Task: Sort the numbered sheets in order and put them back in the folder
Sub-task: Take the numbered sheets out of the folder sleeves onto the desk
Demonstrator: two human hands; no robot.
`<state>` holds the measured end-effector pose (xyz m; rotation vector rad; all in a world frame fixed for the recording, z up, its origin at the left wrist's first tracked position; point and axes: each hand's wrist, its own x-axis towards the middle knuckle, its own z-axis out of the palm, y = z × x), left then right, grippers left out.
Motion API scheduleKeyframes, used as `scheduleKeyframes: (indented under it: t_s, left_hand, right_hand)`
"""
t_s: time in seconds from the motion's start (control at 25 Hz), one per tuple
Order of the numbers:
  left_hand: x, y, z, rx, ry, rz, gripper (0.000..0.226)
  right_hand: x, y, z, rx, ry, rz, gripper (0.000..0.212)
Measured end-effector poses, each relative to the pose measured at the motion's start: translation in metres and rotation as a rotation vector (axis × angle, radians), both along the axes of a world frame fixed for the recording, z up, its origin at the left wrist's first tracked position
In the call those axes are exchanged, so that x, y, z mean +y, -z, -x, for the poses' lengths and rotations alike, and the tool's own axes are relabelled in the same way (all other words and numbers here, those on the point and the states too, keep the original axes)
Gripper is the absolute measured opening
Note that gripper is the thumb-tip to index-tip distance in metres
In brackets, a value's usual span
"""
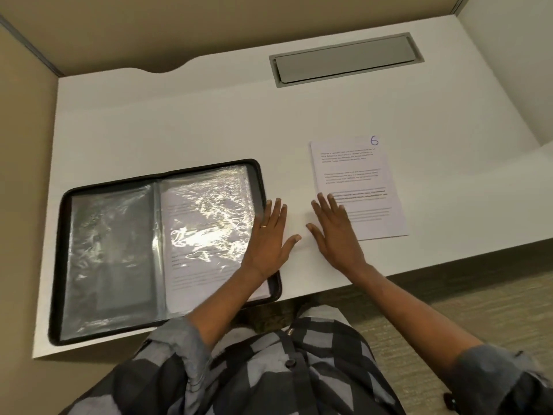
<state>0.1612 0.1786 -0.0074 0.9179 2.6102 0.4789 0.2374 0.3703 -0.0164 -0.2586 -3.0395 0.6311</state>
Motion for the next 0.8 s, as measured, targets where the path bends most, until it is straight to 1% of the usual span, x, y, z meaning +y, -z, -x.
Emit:
scheduleKeyframes:
  t_s: [0.12,0.2,0.28,0.4,0.48,0.6,0.72,0.8]
  left_hand:
    - [-0.082,0.001,-0.010,0.021,-0.024,0.093,0.087]
    - [-0.125,0.007,-0.013,0.001,-0.021,0.144,0.096]
    - [-0.151,0.013,-0.014,-0.012,0.005,0.153,0.102]
    - [-0.175,0.021,-0.016,-0.006,0.034,0.143,0.101]
    - [-0.181,0.025,-0.016,0.000,0.033,0.133,0.094]
    - [-0.183,0.022,-0.015,-0.011,-0.007,0.064,0.072]
    - [-0.194,0.015,-0.014,-0.023,-0.092,-0.123,0.055]
    - [-0.207,0.007,-0.014,-0.099,-0.205,-0.274,0.050]
  right_hand:
    - [-0.061,-0.004,-0.003,-0.053,-0.115,-0.011,0.067]
    - [-0.097,-0.004,-0.003,-0.087,-0.177,-0.043,0.066]
    - [-0.124,-0.004,-0.003,-0.113,-0.186,-0.054,0.067]
    - [-0.157,-0.006,-0.003,-0.098,-0.197,-0.092,0.068]
    - [-0.169,-0.008,-0.003,-0.097,-0.232,-0.111,0.067]
    - [-0.179,-0.011,-0.006,-0.093,-0.231,-0.111,0.065]
    - [-0.184,-0.015,-0.004,-0.077,-0.150,-0.050,0.063]
    - [-0.194,-0.019,0.003,-0.055,-0.093,0.028,0.064]
